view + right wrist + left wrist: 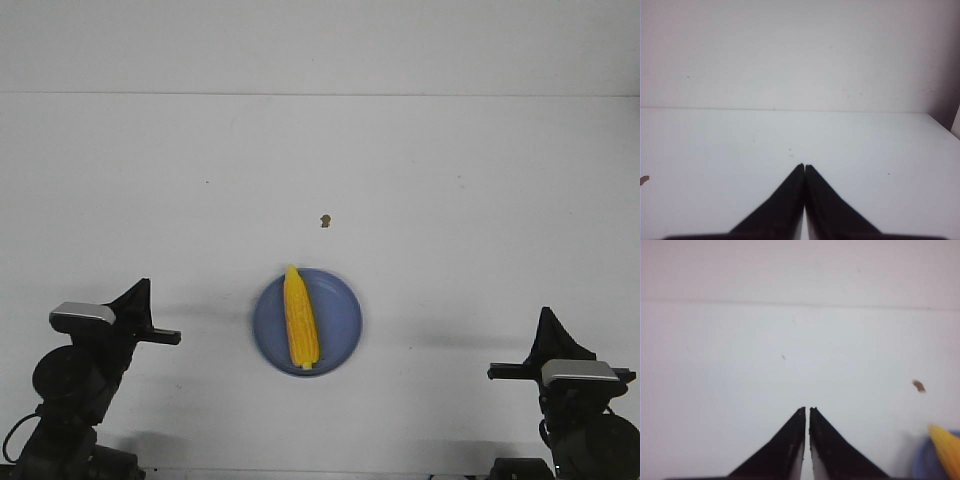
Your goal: Place corn on plate with both arms
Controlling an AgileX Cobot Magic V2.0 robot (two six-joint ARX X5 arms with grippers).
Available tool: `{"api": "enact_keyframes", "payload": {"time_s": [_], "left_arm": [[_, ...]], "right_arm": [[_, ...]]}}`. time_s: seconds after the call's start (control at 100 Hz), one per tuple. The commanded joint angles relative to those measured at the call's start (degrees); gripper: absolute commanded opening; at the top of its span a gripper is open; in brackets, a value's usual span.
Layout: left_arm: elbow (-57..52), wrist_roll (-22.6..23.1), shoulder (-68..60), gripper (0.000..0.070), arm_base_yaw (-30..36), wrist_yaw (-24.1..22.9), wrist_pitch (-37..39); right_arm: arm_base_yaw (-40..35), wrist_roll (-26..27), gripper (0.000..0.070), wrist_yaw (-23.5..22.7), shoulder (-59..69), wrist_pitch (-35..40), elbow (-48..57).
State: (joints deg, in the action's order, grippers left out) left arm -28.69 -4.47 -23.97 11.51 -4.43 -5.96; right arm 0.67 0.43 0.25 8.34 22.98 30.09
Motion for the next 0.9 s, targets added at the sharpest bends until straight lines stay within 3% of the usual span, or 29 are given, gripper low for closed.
{"api": "enact_keyframes", "payload": {"time_s": [0.0, 0.16, 0.43, 0.62, 0.89], "left_arm": [[1.42, 2.34, 2.08, 0.0012, -0.55, -0.42, 2.45], [10.29, 2.32, 10.47, 0.0012, -2.73, -0.42, 9.31], [22.32, 0.94, 23.91, 0.0012, -5.25, -0.42, 10.29], [27.93, -0.15, 23.8, 0.0012, -5.44, -0.26, 16.48], [27.89, -0.52, 23.76, 0.0012, -5.44, -0.26, 16.46]], "right_arm": [[0.02, 0.66, 0.0, 0.17, -0.02, -0.63, 0.31], [0.02, 0.66, 0.0001, 0.17, -0.02, -0.63, 0.31], [0.0, 0.66, 0.0001, 0.17, -0.02, -0.63, 0.31], [0.0, 0.66, 0.0001, 0.17, -0.02, -0.63, 0.31], [0.0, 0.66, 0.0001, 0.17, -0.02, -0.66, 0.31]]}}
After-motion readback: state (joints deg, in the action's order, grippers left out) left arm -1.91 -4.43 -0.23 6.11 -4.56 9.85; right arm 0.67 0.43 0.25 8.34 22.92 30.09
